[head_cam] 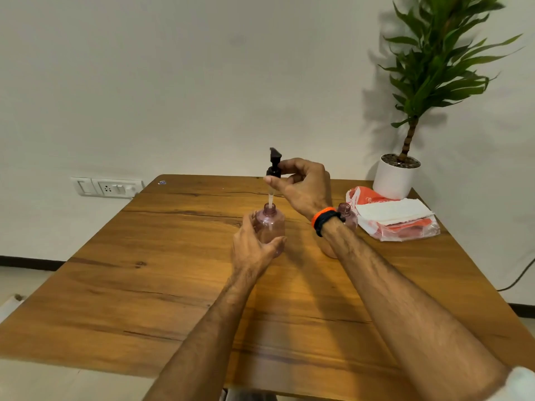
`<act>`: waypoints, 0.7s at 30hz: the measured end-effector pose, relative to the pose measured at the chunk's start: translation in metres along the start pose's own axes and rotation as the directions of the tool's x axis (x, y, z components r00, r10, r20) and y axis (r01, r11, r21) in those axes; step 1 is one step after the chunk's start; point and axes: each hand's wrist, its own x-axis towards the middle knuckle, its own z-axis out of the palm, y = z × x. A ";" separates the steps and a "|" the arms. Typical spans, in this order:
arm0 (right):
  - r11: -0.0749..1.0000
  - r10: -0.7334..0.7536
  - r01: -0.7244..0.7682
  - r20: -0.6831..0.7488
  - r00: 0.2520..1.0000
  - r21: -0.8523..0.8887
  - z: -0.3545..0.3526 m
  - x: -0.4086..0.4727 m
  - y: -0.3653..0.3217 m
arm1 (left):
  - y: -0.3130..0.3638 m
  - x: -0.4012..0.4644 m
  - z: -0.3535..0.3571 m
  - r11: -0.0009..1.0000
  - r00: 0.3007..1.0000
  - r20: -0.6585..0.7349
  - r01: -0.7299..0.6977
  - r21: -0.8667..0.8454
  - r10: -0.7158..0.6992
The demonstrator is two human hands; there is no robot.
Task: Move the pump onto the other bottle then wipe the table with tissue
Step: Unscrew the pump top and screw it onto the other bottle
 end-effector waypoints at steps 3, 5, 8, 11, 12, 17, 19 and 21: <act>0.999 -0.007 0.009 -0.044 0.999 0.051 -0.006 0.003 -0.007 | 0.003 -0.001 -0.002 0.998 1.000 0.003 0.024 -0.053 -0.023; 0.997 -0.031 0.036 -0.068 0.997 0.072 -0.013 0.006 -0.014 | 0.006 -0.001 -0.004 0.995 0.998 0.018 0.060 -0.084 -0.059; 0.993 -0.067 0.077 -0.112 0.991 0.093 -0.024 0.010 -0.023 | 0.015 -0.001 -0.006 0.988 0.994 0.044 0.104 -0.118 -0.100; 0.988 -0.097 0.113 -0.148 0.984 0.106 -0.042 0.014 -0.031 | 0.036 -0.005 -0.009 0.991 0.997 0.032 0.074 -0.109 -0.071; 0.987 -0.104 0.122 -0.159 0.982 0.106 -0.050 0.015 -0.032 | 0.045 -0.006 -0.008 0.994 0.999 0.002 0.035 -0.100 -0.035; 0.992 -0.099 0.113 -0.206 0.974 0.060 -0.084 0.021 -0.029 | 0.085 -0.014 0.002 0.963 0.949 -0.199 -0.261 -0.065 0.244; 0.995 -0.085 0.096 -0.226 0.971 0.037 -0.099 0.023 -0.024 | 0.098 -0.019 0.012 0.949 0.930 -0.202 -0.316 -0.007 0.308; 0.996 -0.086 0.092 -0.236 0.968 0.014 -0.111 0.023 -0.019 | 0.106 -0.023 0.025 0.955 0.945 -0.143 -0.296 0.002 0.293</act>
